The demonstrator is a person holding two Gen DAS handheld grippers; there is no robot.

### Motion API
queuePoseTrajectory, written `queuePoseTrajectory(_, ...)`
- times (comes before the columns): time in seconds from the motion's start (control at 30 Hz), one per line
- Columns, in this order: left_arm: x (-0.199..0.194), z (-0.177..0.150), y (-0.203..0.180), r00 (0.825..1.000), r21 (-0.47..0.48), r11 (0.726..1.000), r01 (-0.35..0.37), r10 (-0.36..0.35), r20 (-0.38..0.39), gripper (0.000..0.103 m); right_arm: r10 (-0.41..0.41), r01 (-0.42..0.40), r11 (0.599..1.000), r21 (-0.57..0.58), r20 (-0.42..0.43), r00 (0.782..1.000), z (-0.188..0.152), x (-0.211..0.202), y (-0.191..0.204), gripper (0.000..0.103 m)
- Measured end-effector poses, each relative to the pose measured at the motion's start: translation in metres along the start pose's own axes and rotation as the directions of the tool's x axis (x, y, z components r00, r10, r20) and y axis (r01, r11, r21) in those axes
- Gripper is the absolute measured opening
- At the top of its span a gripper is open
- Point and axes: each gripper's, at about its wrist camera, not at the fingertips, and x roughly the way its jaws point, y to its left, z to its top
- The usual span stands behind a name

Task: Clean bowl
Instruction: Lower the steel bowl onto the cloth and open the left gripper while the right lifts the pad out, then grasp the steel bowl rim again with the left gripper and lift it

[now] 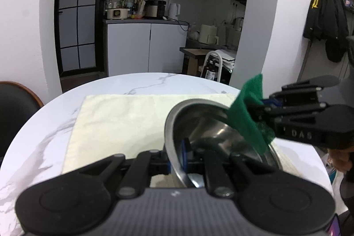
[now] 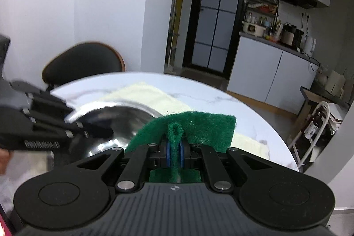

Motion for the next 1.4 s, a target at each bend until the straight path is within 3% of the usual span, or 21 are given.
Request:
queuePoseTrajectory(0.2, 0.006, 0.002, 0.001, 1.000, -0.018, 1.000, -0.019, 0.019, -0.020, 0.011, 0.030, -0.032, 0.999, -0.033, -0.049, 0.998, -0.008, -0.002, 0.001, 0.009)
queuePoseTrajectory(0.33, 0.010, 0.001, 0.007, 0.998, -0.048, 0.998, -0.049, 0.047, -0.042, 0.015, 0.045, -0.046, 0.998, -0.029, -0.032, 0.998, -0.012, -0.010, 0.003, 0.009)
queuePoseTrajectory(0.4, 0.011, 0.000, 0.011, 0.997, -0.054, 0.997, -0.061, 0.059, -0.045, 0.031, 0.054, -0.055, 0.998, -0.030, -0.017, 0.998, -0.011, -0.012, -0.001, 0.009)
queuePoseTrajectory(0.43, 0.010, 0.000, 0.013, 0.997, -0.057, 0.996, -0.073, 0.070, -0.039, 0.048, 0.057, -0.058, 0.998, -0.033, -0.009, 0.998, -0.011, -0.013, -0.004, 0.009)
queuePoseTrajectory(0.5, 0.005, 0.000, 0.014, 0.996, -0.049, 0.995, -0.089, 0.088, -0.018, 0.069, 0.057, -0.057, 0.998, -0.035, 0.003, 0.998, -0.011, -0.015, -0.005, 0.009)
queuePoseTrajectory(0.53, 0.002, 0.000, 0.015, 0.995, -0.042, 0.994, -0.096, 0.096, -0.007, 0.073, 0.056, -0.056, 0.998, -0.037, 0.008, 0.998, -0.011, -0.016, -0.004, 0.009)
queuePoseTrajectory(0.8, -0.015, 0.004, 0.015, 0.994, -0.009, 0.994, -0.113, 0.113, 0.006, 0.077, 0.046, -0.045, 0.998, -0.036, 0.034, 0.998, -0.014, -0.021, -0.010, 0.009)
queuePoseTrajectory(0.9, -0.025, 0.008, 0.006, 0.995, 0.058, 0.993, -0.102, 0.101, 0.023, 0.083, 0.037, -0.036, 0.999, -0.023, 0.052, 0.998, -0.015, -0.026, -0.014, 0.009)
queuePoseTrajectory(1.1, -0.039, 0.013, -0.020, 0.999, 0.205, 0.978, -0.026, 0.020, 0.033, 0.088, 0.027, -0.026, 1.000, -0.016, 0.081, 0.996, -0.020, -0.031, -0.020, 0.009)
queuePoseTrajectory(1.3, -0.033, 0.014, -0.040, 0.997, 0.239, 0.968, 0.077, -0.069, -0.042, 0.089, 0.024, -0.024, 1.000, 0.002, 0.081, 0.996, -0.024, -0.035, -0.025, 0.009)
queuePoseTrajectory(1.4, -0.028, 0.012, -0.058, 0.994, 0.308, 0.946, 0.102, -0.086, -0.067, 0.089, 0.017, -0.020, 1.000, 0.024, 0.089, 0.996, -0.026, -0.038, -0.031, 0.009)
